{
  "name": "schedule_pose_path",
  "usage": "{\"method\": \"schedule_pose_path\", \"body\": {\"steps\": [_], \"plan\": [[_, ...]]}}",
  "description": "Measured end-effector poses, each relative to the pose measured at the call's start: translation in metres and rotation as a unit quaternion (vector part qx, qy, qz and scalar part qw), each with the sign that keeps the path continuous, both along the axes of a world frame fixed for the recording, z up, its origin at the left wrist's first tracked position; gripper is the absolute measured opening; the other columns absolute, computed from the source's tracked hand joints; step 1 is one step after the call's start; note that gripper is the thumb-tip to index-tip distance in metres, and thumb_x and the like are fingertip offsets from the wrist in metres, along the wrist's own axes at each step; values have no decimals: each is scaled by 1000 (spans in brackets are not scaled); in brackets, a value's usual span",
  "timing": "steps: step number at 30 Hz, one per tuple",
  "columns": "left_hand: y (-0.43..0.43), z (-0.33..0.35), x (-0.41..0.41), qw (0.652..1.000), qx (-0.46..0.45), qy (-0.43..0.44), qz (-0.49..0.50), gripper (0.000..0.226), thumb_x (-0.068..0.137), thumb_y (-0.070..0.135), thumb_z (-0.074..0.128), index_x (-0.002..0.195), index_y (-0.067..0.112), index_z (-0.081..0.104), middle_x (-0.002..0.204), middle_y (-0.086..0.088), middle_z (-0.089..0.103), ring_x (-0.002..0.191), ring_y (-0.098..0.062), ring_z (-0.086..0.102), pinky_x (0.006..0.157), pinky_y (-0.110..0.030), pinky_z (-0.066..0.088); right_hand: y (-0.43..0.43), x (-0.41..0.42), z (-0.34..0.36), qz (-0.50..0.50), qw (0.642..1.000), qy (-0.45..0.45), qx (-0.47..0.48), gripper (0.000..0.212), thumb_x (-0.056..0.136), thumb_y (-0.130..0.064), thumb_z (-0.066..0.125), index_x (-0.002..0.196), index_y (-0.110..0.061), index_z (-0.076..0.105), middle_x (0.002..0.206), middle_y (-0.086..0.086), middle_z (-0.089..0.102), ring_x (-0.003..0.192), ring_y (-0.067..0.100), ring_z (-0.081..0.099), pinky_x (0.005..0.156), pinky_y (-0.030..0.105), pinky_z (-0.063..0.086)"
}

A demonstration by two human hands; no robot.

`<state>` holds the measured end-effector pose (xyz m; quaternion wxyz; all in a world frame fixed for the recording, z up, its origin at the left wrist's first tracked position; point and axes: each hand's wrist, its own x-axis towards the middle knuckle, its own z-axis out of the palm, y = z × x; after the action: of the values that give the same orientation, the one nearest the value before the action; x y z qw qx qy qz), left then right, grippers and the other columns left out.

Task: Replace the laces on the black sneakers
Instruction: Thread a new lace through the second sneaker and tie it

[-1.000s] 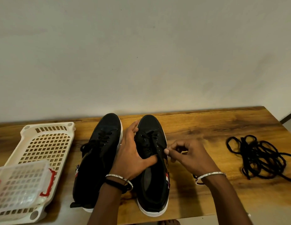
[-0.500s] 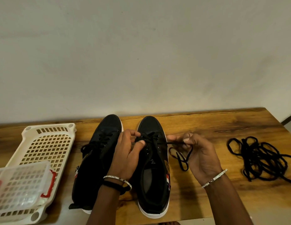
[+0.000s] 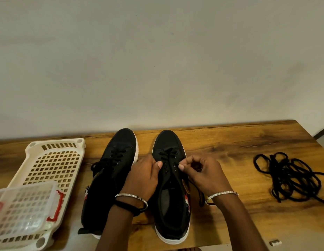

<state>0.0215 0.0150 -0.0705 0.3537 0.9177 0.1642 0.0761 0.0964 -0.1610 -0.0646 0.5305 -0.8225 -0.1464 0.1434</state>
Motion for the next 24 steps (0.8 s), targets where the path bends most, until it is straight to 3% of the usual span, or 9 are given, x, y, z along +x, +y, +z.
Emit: {"method": "schedule_pose_path", "body": {"steps": [4,7,9,13,17,21,24], "plan": [[0,7,-1,994,-91,-47,34,30,104,26,44,79,12,51,71,0,55,60,-6,50,55,-17,37,4,-1,-4,3,999,-20,-46,18,92,-10,68,79,-23,67,75,-8,68,70,5,62,61,15,46],[-1,8,-1,987,-133,-59,74,31,105,26,41,80,15,54,69,3,60,54,-3,50,56,-23,44,4,0,-6,-18,999,-16,-40,23,95,-5,62,79,-22,64,75,-6,68,73,15,64,65,27,51],[-2,8,1,980,-160,-58,100,31,106,24,40,79,17,53,74,-1,66,57,-11,53,59,-31,48,2,0,-6,-23,999,-6,-31,24,96,-4,60,79,-21,64,76,-4,71,76,12,68,72,30,55],[-4,8,3,966,-213,-62,131,30,107,21,38,80,15,50,74,-1,69,59,-11,56,60,-26,46,0,0,-2,-32,998,42,16,18,98,1,56,85,-10,64,79,3,75,69,2,68,64,12,50],[-1,5,5,952,-269,-49,142,30,107,21,37,81,14,50,74,-3,70,63,-15,58,67,-36,48,0,-2,-1,-56,996,60,41,17,97,2,56,86,-7,63,78,5,75,66,3,69,60,10,49],[0,9,3,959,-246,-56,133,28,106,25,41,86,10,55,71,-2,71,60,-12,60,65,-29,50,1,-3,2,-66,994,75,45,13,97,-2,59,87,-8,65,70,4,73,60,7,67,56,13,49],[0,9,2,967,-218,-83,106,26,102,29,51,84,11,54,59,-1,62,49,-9,54,56,-25,47,-10,2,9,-16,984,165,67,9,97,-10,64,90,-6,67,61,4,66,50,16,54,48,19,44]]}}
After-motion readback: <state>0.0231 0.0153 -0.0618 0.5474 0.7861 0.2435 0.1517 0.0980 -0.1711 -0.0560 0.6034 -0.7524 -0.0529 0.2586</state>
